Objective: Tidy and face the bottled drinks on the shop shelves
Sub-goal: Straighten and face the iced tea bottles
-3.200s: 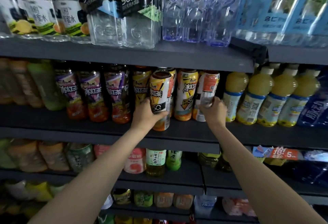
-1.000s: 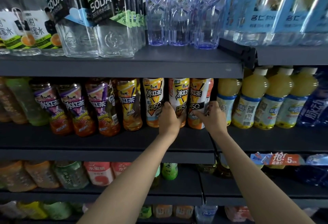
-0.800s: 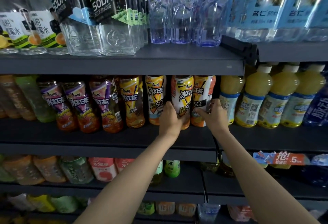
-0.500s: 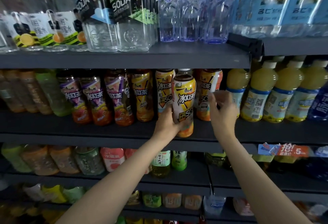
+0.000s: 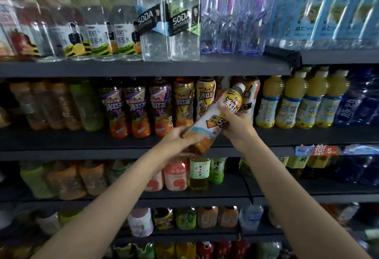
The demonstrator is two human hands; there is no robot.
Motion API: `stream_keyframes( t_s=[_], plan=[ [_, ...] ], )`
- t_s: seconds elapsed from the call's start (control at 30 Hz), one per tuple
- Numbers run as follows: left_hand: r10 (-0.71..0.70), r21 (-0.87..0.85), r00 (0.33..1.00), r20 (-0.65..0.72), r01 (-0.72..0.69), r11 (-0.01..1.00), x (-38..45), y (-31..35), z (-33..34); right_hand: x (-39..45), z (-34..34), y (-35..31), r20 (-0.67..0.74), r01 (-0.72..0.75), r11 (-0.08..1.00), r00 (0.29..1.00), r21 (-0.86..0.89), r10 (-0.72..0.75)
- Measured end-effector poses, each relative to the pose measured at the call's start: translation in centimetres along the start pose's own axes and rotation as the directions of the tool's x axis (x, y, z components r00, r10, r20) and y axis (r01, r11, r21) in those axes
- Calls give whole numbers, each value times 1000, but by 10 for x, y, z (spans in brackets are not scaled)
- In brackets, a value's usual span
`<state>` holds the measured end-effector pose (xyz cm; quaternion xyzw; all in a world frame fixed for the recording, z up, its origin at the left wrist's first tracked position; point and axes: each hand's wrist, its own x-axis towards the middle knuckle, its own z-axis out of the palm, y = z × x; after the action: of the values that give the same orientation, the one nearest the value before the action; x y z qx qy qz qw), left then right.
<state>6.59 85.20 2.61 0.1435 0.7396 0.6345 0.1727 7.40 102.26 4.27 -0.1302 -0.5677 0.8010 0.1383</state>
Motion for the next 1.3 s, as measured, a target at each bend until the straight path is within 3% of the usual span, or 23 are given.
stream_keyframes(
  t_s=[0.07,0.13,0.2,0.27,0.33,0.43,0.53,0.63,0.7,0.83,0.93,1.0,1.13,1.2,1.3],
  plan=[
    [173,287,977,-123,-131,949,-6,4,-7,-11,5,3,-52,-56,997,997,-47,54],
    [373,482,908,-192,-245,842,-14,7,-12,-22,8,5,-53,-135,991,989,5,135],
    [556,595,817,-155,-372,712,-21,7,-16,-32,12,2,15,-211,973,977,95,211],
    [640,602,763,-87,-471,644,-27,8,-20,-41,17,1,56,-273,942,962,196,267],
    [614,486,787,-57,-516,706,-31,11,-23,-43,18,3,60,-290,908,956,301,286],
    [489,309,871,-50,-452,837,-35,17,-28,-49,14,-1,71,-268,888,963,373,261],
    [374,316,927,35,-365,876,-36,18,-33,-50,10,-6,104,-217,910,976,353,192],
    [256,394,958,133,-288,873,-31,16,-35,-55,7,-8,110,-45,989,994,144,29],
    [252,418,956,154,-294,860,-28,16,-29,-62,6,-8,127,84,996,989,-24,-80],
    [329,485,936,122,-345,804,-28,13,-2,-71,13,-5,116,252,915,967,-316,-227],
    [320,321,937,142,-349,880,-27,8,4,-71,14,-8,86,281,854,959,-439,-271],
    [247,176,945,215,-286,942,-30,9,1,-69,8,-18,186,266,881,960,-391,-207],
    [83,-66,902,424,-61,996,-33,15,-6,-67,-7,-36,462,104,993,884,-61,-65],
    [45,-109,871,489,10,994,-33,16,-9,-65,-7,-38,456,106,993,887,-52,-71],
    [30,-141,885,464,40,989,-32,17,-5,-66,3,-35,288,184,972,948,-147,-136]
  ],
)
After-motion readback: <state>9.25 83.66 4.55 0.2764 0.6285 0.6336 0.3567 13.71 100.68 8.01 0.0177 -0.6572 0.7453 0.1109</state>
